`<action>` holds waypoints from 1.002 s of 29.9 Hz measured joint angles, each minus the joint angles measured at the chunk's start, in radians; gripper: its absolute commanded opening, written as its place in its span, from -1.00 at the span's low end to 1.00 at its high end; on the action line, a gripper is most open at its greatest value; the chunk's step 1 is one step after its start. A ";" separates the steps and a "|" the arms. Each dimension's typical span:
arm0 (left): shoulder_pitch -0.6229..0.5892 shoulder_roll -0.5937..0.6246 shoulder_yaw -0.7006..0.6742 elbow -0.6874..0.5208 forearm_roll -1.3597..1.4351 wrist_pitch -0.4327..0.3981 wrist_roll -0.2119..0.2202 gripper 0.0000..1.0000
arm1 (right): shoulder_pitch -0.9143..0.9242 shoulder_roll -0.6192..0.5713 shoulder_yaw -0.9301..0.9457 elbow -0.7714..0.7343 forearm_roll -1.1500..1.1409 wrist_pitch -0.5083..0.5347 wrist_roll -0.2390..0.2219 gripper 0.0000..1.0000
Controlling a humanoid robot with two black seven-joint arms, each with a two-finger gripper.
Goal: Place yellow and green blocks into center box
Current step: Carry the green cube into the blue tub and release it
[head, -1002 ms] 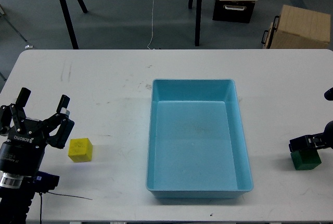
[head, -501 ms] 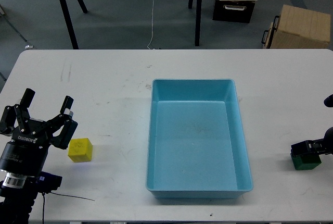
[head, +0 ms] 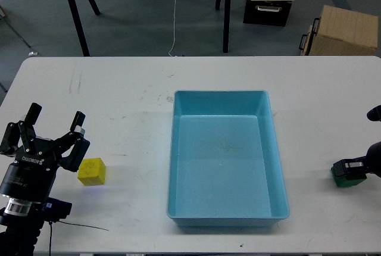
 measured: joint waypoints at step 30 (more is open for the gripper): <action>-0.008 0.000 0.000 -0.002 0.000 0.000 0.000 1.00 | 0.139 0.588 0.148 -0.180 0.479 0.026 0.004 1.00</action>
